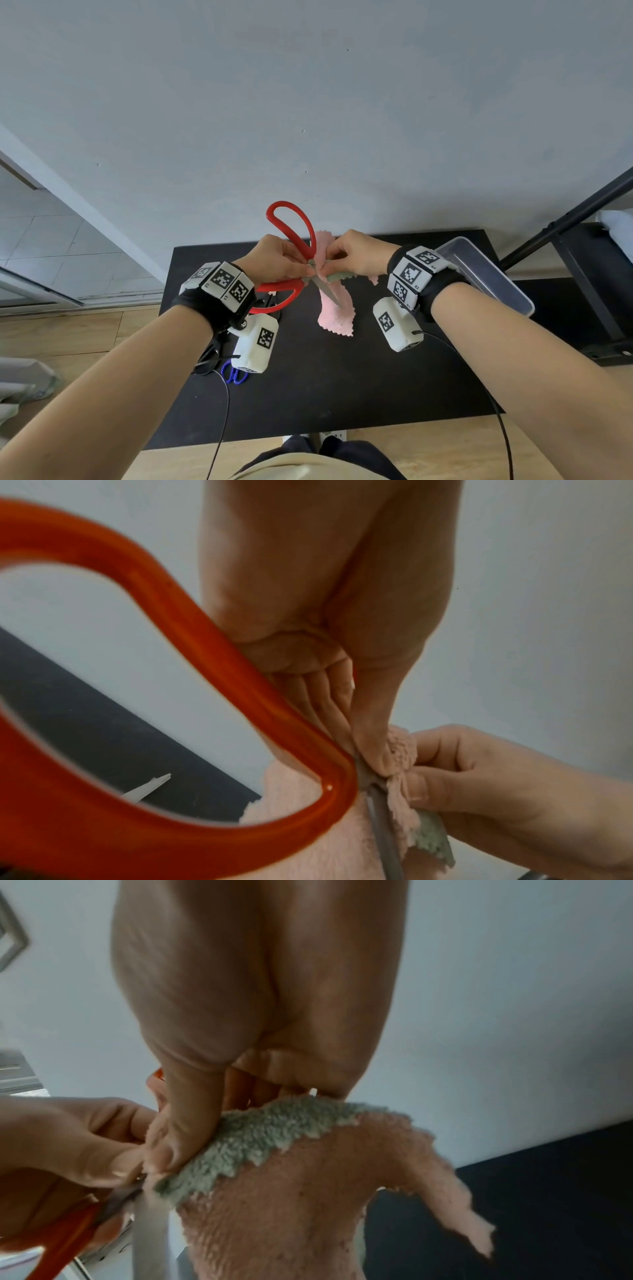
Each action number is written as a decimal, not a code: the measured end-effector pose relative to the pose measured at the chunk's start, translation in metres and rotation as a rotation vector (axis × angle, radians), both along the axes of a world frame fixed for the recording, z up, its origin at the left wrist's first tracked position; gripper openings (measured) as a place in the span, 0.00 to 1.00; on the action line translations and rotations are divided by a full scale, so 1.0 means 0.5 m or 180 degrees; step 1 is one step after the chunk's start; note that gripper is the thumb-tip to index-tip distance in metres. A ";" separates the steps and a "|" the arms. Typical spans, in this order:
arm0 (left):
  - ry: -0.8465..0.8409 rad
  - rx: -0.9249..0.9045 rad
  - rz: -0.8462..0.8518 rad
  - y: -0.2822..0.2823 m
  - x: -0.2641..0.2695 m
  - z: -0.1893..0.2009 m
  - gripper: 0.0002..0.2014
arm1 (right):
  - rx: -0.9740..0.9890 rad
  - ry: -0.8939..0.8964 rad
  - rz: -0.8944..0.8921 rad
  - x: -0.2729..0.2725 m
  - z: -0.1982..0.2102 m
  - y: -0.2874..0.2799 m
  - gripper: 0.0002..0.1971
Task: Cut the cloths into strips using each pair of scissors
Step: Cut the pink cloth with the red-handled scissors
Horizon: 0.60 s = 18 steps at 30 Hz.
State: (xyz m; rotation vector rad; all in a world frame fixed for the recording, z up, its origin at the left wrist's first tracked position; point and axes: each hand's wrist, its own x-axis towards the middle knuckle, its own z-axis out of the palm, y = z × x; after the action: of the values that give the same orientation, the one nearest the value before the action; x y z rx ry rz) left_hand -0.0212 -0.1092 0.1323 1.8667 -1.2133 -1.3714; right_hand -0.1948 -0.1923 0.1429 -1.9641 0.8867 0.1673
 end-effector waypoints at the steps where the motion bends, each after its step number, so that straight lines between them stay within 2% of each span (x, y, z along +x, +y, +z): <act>1: -0.0030 0.0008 -0.0034 -0.002 0.001 0.002 0.09 | 0.0041 -0.0021 -0.0053 -0.003 0.001 0.002 0.10; 4: -0.0102 -0.0018 -0.0096 -0.002 -0.001 0.008 0.08 | 0.0079 -0.0050 -0.0143 -0.014 0.004 0.000 0.09; 7: -0.0092 -0.0001 -0.0022 0.000 0.006 0.008 0.04 | 0.0034 -0.0075 -0.0115 -0.029 0.010 -0.002 0.05; 14: -0.0060 0.0039 0.0068 0.012 0.018 0.002 0.03 | 0.0086 0.0054 -0.0305 -0.052 -0.020 -0.016 0.10; 18: 0.0131 0.0194 0.0437 0.020 0.047 -0.005 0.07 | 0.0019 0.0054 -0.0602 -0.085 -0.023 -0.032 0.14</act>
State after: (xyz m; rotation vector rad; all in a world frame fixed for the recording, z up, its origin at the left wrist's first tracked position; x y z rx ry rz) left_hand 0.0022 -0.0990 0.1299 1.9158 -1.0137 -1.3788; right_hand -0.2373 -0.2084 0.1315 -1.8638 1.0756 0.0767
